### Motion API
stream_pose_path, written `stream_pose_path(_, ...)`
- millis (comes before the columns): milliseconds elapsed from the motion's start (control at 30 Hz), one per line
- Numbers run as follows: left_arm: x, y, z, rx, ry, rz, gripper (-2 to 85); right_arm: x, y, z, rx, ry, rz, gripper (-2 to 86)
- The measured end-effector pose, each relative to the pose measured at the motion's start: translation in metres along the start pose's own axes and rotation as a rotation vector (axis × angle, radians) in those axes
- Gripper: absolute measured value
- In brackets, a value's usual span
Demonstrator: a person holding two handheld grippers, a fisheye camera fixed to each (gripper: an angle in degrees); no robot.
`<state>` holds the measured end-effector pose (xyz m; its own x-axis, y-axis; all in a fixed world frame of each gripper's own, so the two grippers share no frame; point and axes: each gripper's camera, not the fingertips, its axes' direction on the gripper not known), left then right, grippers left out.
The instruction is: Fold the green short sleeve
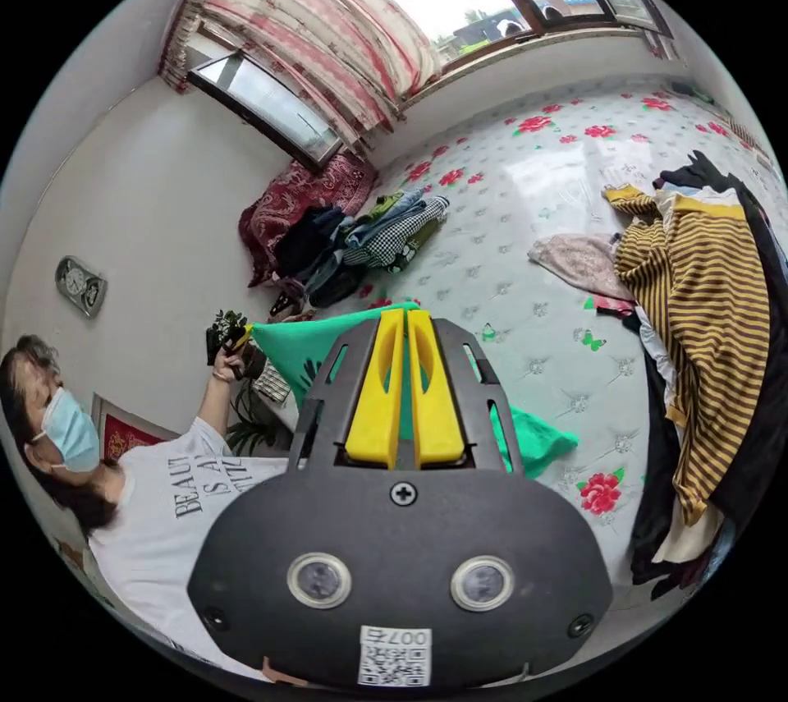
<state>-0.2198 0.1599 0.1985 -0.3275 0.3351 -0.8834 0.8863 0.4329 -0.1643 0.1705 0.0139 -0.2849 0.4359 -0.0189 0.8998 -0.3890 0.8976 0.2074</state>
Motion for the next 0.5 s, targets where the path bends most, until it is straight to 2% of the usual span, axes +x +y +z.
stream_pose_path(133,0.04,-0.049,-0.016,0.099,0.052,0.092,-1.0,-0.044,-0.024,-0.039,0.204,-0.037,-0.136,-0.3)
stream_pose_path(267,0.084,-0.044,-0.063,0.182,0.028,0.283,-1.0,-0.084,-0.005,-0.075,0.274,-0.008,-0.335,-0.3)
stream_pose_path(400,0.086,-0.009,-0.085,0.171,0.021,0.352,-1.0,-0.088,0.028,-0.072,0.223,0.011,-0.408,-0.3)
stream_pose_path(500,0.066,0.039,-0.081,0.142,-0.044,0.342,-1.0,-0.073,0.068,-0.036,0.112,0.104,-0.407,-0.3)
